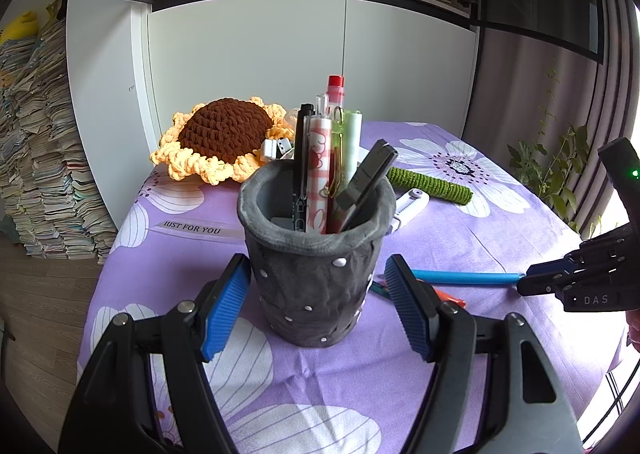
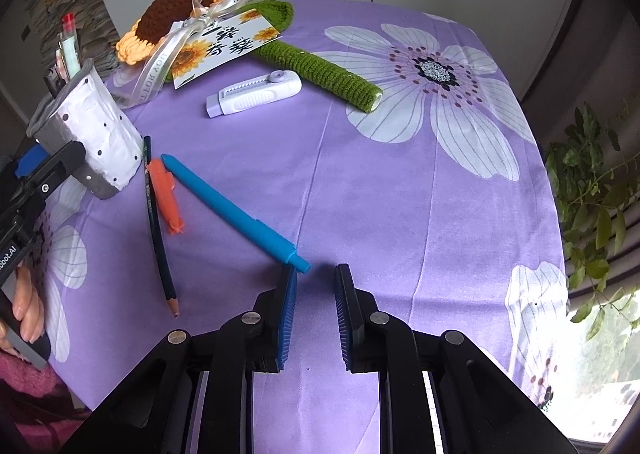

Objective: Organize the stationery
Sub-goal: 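Move the right tool down to the blue pen on the table, then close the right tool on the blue pen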

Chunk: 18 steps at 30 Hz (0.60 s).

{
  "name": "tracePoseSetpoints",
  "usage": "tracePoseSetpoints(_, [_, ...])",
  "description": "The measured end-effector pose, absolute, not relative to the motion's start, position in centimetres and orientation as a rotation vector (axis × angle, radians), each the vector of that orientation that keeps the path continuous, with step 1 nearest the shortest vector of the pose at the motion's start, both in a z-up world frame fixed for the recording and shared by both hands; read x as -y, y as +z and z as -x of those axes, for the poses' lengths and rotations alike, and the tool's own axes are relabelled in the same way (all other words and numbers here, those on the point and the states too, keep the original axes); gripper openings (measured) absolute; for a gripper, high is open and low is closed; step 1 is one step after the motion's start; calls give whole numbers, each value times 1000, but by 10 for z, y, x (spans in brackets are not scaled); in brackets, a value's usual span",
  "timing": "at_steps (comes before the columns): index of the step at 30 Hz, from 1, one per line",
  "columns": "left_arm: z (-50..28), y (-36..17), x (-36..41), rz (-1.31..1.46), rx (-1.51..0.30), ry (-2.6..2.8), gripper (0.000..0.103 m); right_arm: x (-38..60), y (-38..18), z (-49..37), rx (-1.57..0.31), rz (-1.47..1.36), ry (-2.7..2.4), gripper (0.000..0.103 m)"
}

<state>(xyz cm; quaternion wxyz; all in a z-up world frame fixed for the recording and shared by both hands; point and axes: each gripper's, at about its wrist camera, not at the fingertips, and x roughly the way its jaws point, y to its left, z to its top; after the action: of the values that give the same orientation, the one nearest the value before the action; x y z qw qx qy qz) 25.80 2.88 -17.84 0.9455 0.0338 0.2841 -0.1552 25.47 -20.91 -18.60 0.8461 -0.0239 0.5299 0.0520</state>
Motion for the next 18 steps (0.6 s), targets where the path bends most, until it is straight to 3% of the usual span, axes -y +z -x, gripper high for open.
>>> tracePoseSetpoints(18, [-258, -178, -29, -69, -579, -316, 69, 181, -186, -252, -1128, 216, 232, 17])
